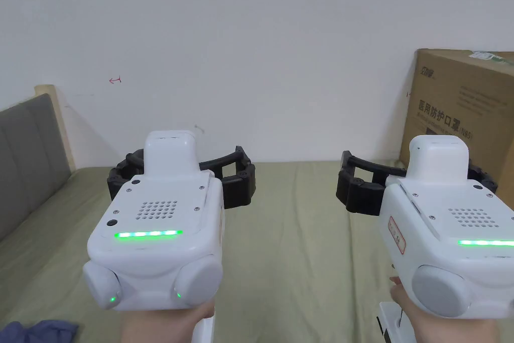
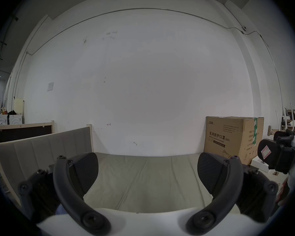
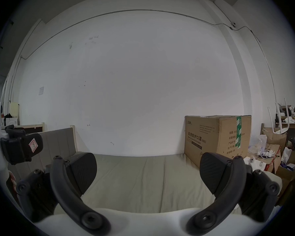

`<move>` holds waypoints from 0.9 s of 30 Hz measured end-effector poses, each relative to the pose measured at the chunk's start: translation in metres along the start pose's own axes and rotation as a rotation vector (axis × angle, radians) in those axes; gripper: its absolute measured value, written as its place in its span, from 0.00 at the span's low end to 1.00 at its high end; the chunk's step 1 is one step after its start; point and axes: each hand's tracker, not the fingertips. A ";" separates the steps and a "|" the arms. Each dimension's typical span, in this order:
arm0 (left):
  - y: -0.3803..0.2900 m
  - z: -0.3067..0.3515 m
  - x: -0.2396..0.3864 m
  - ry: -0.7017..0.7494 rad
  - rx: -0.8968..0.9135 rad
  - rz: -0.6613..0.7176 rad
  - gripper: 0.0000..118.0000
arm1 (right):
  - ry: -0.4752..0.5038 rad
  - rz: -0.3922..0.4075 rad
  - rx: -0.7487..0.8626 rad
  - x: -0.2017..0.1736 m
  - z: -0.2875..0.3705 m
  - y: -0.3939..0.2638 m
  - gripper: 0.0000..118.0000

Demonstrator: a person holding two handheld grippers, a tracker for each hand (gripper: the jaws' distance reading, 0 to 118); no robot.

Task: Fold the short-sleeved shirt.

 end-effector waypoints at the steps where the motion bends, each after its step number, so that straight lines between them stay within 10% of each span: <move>1: 0.000 0.000 0.000 -0.001 -0.001 -0.002 0.98 | 0.001 0.000 0.000 0.000 0.000 0.000 1.00; 27: 0.008 0.008 0.005 0.001 0.065 -0.037 0.98 | -0.005 -0.027 0.019 0.002 -0.001 0.004 1.00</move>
